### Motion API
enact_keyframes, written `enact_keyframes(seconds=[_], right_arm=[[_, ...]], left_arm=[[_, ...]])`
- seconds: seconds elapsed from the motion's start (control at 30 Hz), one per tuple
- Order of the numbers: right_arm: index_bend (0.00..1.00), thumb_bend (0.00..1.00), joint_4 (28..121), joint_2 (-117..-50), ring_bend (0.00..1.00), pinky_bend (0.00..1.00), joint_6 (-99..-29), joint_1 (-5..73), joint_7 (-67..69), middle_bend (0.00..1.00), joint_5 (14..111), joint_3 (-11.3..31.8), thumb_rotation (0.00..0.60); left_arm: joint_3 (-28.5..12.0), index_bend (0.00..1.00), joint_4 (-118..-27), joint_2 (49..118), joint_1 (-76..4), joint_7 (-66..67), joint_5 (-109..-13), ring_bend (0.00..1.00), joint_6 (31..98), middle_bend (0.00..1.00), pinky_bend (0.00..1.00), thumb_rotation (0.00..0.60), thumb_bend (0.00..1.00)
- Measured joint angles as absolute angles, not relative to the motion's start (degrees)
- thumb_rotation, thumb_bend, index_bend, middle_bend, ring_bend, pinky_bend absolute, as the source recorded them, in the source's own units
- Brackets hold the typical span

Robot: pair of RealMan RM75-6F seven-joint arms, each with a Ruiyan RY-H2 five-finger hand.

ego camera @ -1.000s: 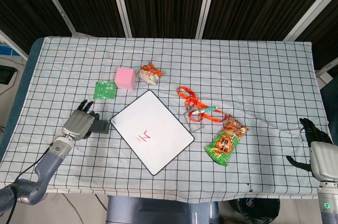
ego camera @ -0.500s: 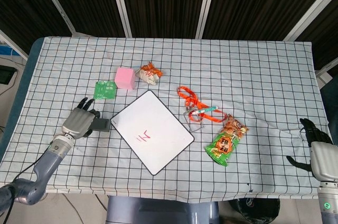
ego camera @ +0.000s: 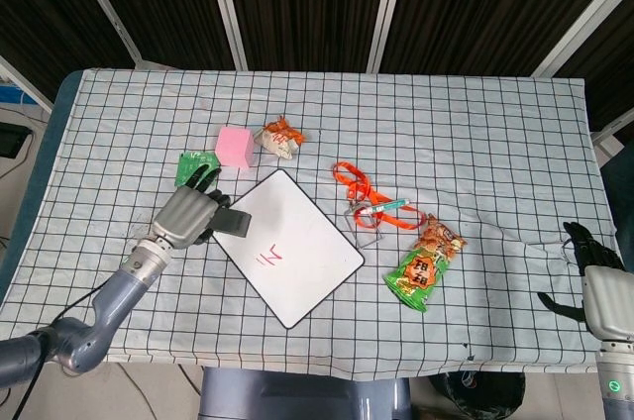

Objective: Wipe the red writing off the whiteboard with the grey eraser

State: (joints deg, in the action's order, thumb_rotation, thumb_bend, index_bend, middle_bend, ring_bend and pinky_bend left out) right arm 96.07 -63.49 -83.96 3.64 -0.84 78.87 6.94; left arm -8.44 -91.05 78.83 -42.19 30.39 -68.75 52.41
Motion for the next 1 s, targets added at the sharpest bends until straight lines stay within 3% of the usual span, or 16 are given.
enact_keyframes(seconds=[0.43, 1.0], right_arm=[[0.04, 0.18, 95.9, -63.5, 0.2, 0.21, -84.1, 3.6, -1.0, 0.11, 79.1, 6.9, 0.6], [0.04, 0.18, 95.9, -63.4, 0.2, 0.21, -84.1, 3.5, -0.8, 0.11, 79.2, 6.8, 0.6]], left_arm=[[-9.5, 0.38, -87.4, 89.7, -50.3, 41.4, -56.7, 0.0, 49.5, 0.43, 0.0, 0.6, 0.29], [-5.7, 0.38, -84.7, 92.8, -51.1, 40.2, -58.9, 0.0, 51.4, 0.43, 0.0, 0.6, 0.29]])
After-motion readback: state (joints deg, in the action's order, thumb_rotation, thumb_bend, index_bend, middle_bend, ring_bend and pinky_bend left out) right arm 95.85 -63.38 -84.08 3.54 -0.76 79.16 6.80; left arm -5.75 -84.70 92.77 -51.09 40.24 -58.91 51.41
